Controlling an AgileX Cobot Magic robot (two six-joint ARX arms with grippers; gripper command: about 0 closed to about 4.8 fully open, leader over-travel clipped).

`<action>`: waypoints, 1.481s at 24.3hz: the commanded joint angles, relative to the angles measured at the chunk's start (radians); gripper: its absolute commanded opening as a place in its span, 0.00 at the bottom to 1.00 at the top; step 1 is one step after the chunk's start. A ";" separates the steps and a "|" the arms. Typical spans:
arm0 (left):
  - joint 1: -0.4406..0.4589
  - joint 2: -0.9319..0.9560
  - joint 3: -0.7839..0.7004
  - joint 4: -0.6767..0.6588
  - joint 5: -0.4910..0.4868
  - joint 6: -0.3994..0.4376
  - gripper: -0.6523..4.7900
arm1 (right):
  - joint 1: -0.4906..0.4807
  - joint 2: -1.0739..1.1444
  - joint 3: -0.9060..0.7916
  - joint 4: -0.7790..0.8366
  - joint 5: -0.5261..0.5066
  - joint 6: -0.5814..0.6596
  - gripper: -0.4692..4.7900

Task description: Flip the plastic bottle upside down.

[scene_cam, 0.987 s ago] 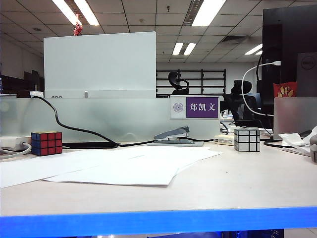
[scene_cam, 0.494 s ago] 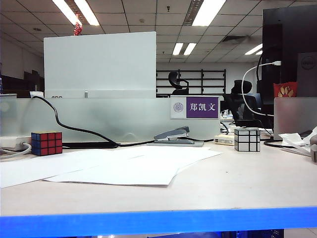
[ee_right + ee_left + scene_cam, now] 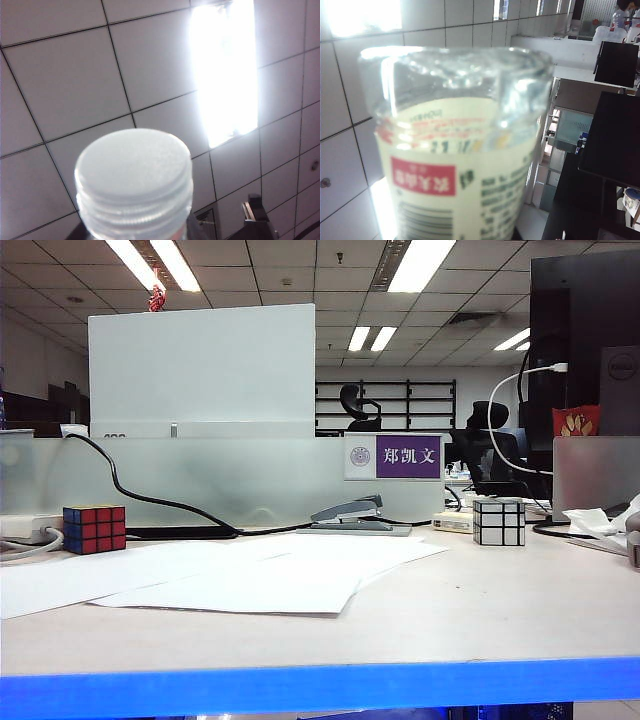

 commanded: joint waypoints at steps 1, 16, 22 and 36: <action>0.000 0.003 0.005 0.010 -0.064 0.004 0.11 | 0.005 -0.008 0.006 0.018 -0.011 0.026 0.14; 0.003 0.002 0.005 0.007 -0.086 0.008 0.11 | -0.024 -0.012 0.008 0.020 -0.013 0.026 0.85; 0.003 0.002 0.005 -0.002 -0.119 0.045 0.11 | -0.037 -0.016 0.008 0.020 -0.018 0.026 0.92; 0.005 0.000 0.005 -0.046 -0.233 0.106 0.11 | -0.180 -0.064 0.009 0.021 -0.018 0.026 1.00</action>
